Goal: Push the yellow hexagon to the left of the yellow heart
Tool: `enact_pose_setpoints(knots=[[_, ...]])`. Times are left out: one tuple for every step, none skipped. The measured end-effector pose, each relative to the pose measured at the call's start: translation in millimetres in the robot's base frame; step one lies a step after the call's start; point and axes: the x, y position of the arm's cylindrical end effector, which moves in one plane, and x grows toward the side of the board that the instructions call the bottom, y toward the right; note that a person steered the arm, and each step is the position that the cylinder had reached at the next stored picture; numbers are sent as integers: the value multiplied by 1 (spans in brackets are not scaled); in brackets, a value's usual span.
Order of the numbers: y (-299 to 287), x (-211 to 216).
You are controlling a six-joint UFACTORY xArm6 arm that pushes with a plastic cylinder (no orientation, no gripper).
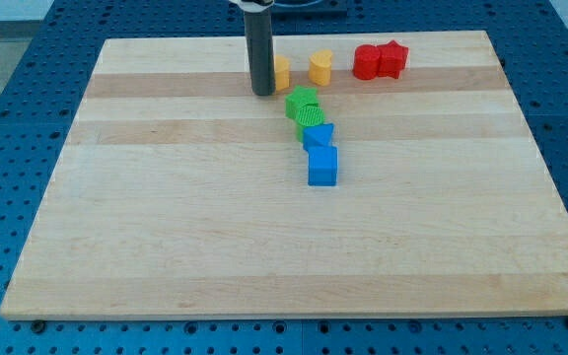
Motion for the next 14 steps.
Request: enact_pose_setpoints(knots=[[1, -16], [15, -18], [47, -13], [66, -12], [76, -12], [88, -12], [97, -12], [95, -11], [52, 6], [13, 8], [-12, 6], [-28, -20], [-29, -62], [13, -69]])
